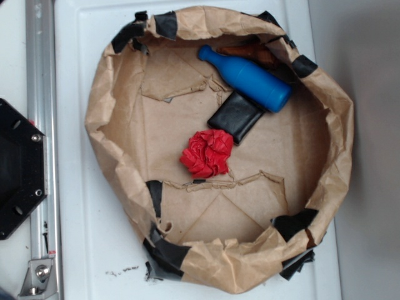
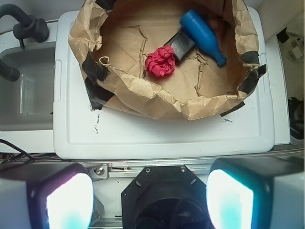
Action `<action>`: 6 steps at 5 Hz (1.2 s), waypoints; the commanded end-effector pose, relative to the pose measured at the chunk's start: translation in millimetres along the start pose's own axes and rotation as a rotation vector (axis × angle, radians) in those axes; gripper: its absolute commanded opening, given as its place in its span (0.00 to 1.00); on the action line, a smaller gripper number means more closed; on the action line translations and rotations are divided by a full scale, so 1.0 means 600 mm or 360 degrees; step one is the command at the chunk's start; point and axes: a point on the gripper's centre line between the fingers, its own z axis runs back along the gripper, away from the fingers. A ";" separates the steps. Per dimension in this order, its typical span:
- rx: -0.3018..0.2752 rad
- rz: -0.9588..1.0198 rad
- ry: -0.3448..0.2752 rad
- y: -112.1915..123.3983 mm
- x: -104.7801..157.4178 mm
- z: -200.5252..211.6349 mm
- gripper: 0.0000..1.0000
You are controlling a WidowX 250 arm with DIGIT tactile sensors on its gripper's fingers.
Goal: Grab the red paper.
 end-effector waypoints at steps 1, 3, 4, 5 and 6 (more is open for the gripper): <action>0.0000 0.0000 0.0000 0.000 0.000 0.000 1.00; -0.0014 0.0647 -0.0056 0.034 0.149 -0.142 1.00; -0.0067 0.0817 -0.0085 0.056 0.207 -0.197 1.00; -0.0063 0.0731 -0.0032 0.047 0.229 -0.263 1.00; -0.0059 0.0560 0.0066 0.012 0.221 -0.320 1.00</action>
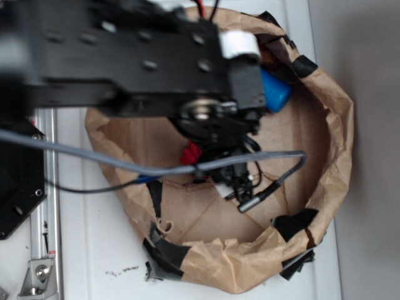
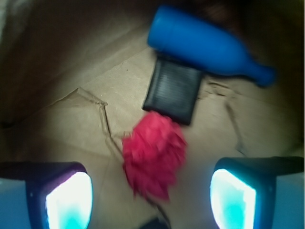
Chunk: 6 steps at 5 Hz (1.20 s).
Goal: Grab the red paper.
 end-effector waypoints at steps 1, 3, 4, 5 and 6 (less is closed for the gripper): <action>0.0105 -0.0272 -0.0149 -0.043 -0.017 -0.064 1.00; 0.0055 -0.0377 0.0013 -0.031 -0.025 -0.054 0.00; 0.0013 -0.0421 -0.0016 -0.023 -0.033 -0.028 0.00; -0.0005 -0.0439 -0.0070 -0.010 -0.033 0.004 0.00; -0.0042 -0.0421 -0.0181 -0.009 -0.018 0.087 0.00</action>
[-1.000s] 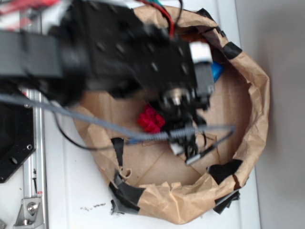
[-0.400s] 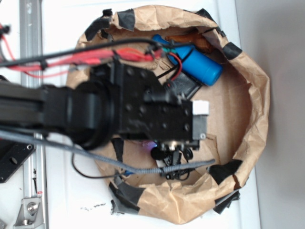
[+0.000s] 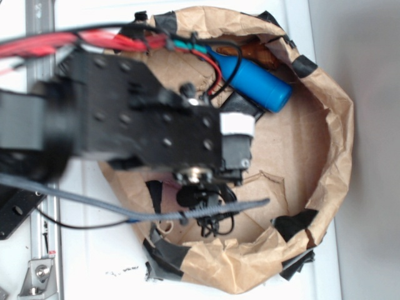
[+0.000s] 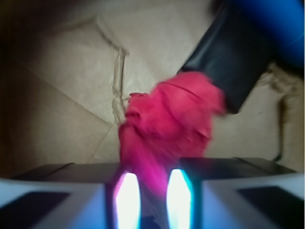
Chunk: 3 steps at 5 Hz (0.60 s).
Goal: Grab the red paper.
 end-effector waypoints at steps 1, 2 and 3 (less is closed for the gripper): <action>-0.0107 0.0133 -0.0265 0.023 0.024 0.179 0.66; -0.0181 0.0480 -0.0323 0.037 0.023 0.148 1.00; -0.0268 0.0748 -0.0312 0.029 0.003 0.085 1.00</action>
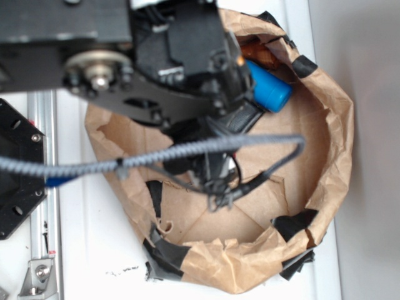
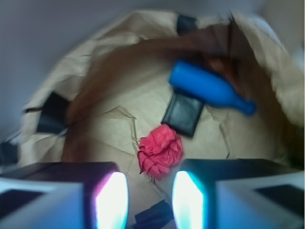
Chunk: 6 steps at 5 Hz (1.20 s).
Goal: Grab the red paper.
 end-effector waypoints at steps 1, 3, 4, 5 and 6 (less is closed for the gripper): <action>-0.0098 0.0501 -0.0057 0.017 -0.031 -0.079 1.00; -0.0036 0.0449 -0.0022 -0.008 -0.016 -0.140 1.00; 0.0138 0.0363 0.0050 -0.005 -0.016 -0.194 1.00; 0.0271 0.0292 0.0143 0.013 -0.035 -0.228 1.00; 0.0299 0.0225 0.0181 0.014 -0.040 -0.227 1.00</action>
